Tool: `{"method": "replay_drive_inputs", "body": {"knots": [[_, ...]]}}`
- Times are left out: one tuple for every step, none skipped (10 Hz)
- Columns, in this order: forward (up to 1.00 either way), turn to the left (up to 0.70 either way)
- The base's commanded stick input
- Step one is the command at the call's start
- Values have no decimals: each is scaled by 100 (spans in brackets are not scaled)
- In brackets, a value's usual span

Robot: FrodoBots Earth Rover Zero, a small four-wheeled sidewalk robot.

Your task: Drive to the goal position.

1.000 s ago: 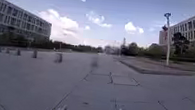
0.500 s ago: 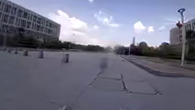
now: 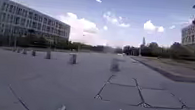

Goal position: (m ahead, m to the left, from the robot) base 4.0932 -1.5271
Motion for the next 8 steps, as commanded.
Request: {"method": "replay_drive_inputs", "body": {"knots": [[0, 0], [0, 0], [0, 0], [0, 0], [0, 0], [0, 0], [63, -17], [100, -27]]}}
